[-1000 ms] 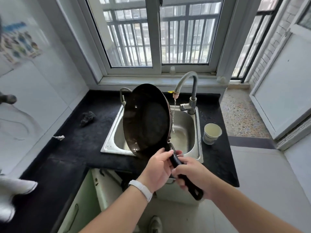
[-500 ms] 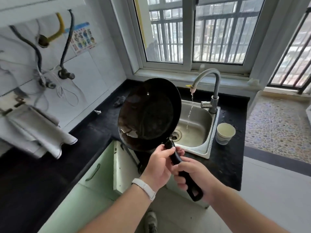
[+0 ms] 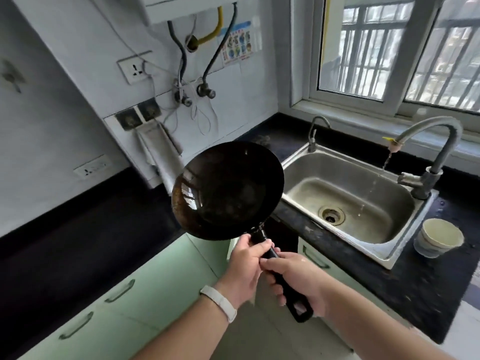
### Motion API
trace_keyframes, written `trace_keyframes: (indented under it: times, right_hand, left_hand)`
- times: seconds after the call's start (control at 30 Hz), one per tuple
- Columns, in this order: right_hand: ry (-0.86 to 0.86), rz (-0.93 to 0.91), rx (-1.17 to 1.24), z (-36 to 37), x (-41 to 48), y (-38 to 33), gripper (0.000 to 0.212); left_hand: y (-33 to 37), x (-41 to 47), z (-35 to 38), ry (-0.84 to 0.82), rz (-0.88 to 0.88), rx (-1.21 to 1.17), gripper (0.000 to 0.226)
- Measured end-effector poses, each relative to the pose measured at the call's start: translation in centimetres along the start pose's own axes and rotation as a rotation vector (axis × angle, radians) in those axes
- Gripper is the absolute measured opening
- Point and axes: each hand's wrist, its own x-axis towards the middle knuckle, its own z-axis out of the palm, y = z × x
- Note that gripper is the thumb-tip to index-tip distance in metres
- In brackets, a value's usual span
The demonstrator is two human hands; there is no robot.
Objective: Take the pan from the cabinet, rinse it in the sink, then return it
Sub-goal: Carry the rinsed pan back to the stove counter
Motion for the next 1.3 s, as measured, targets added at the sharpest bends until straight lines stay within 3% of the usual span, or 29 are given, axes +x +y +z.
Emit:
trace_keyframes:
  times: [0.27,0.87,1.3]
  right_hand:
    - [-0.109,0.05,-0.138,9.8,2.1,3.2,0.012]
    - [-0.43,0.13,-0.479,42.7,1.0,15.8,0.01]
    - [-0.748,0.22,-0.759,59.2,-0.6,21.3,0.014]
  left_hand:
    - [0.3,-5.0,-10.1,0.172,0.077,-0.069,0.01]
    - [-0.3,-28.4,-39.5,0.52,0.319,-0.238,0.016]
    - [-2.5,-41.3,-52.1,0.89,0.464,-0.367,0.016]
